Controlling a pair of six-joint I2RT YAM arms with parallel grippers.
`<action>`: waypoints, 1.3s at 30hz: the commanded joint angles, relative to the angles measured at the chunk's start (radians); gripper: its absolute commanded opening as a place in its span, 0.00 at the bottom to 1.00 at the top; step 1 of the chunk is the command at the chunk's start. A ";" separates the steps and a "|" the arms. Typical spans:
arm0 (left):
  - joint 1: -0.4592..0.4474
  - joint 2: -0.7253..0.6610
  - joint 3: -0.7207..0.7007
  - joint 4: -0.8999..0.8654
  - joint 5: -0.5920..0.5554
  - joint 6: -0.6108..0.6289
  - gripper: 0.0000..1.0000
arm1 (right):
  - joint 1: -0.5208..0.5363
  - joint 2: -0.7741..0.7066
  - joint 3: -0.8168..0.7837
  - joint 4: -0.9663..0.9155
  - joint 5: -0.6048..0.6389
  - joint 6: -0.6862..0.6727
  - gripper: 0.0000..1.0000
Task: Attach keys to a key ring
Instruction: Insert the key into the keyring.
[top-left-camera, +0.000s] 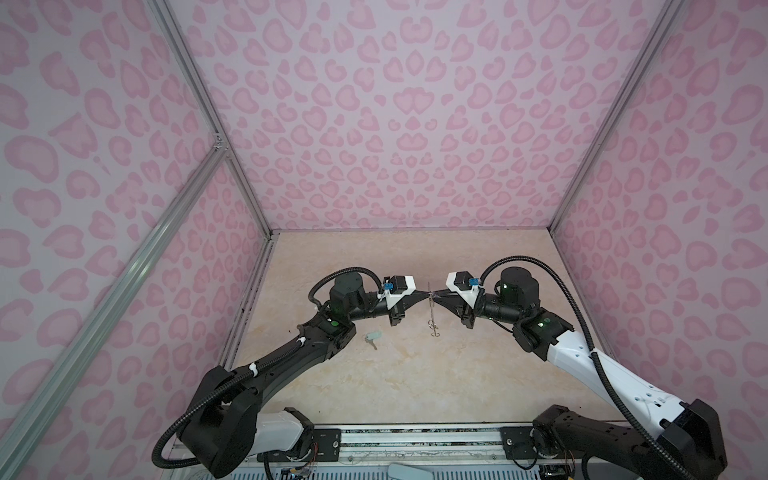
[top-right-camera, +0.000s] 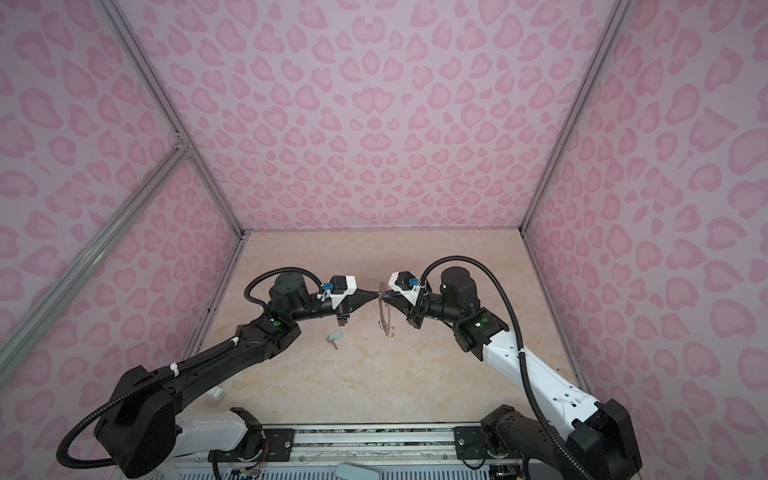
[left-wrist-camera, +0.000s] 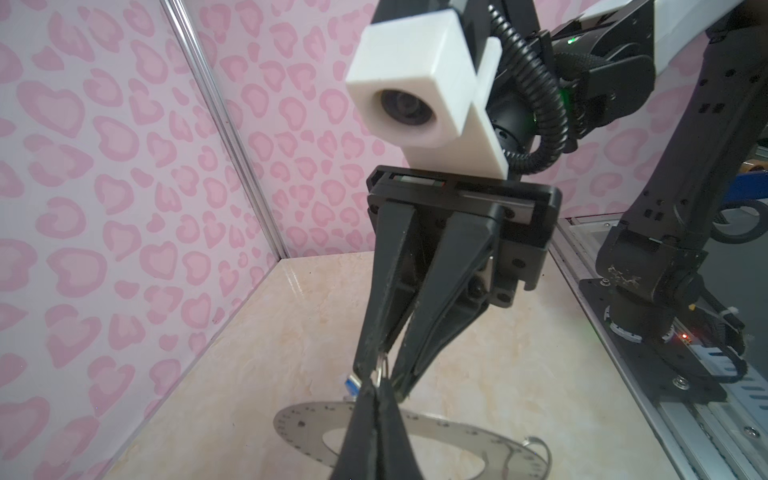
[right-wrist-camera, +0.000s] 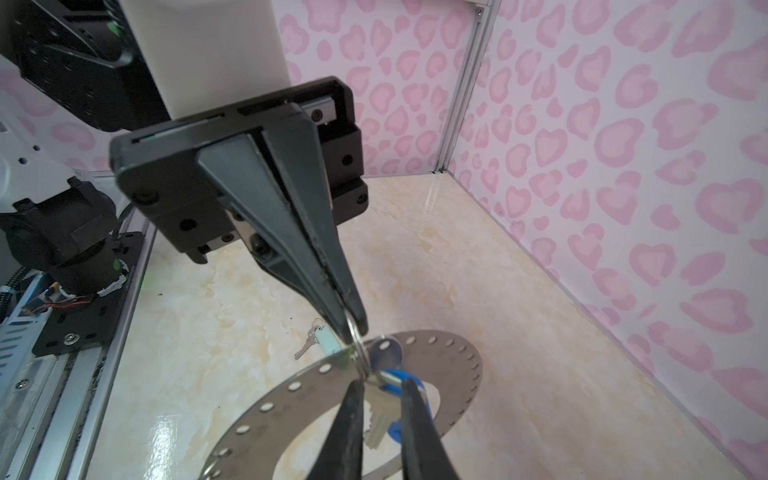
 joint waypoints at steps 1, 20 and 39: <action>0.002 -0.015 0.007 0.005 0.019 0.014 0.03 | 0.010 0.012 0.006 0.042 -0.030 0.016 0.17; 0.004 -0.027 0.009 -0.034 0.014 0.050 0.03 | -0.003 0.005 -0.004 0.062 -0.037 0.047 0.18; 0.004 -0.009 0.030 -0.049 0.022 0.058 0.03 | -0.011 0.012 -0.002 0.083 -0.066 0.065 0.07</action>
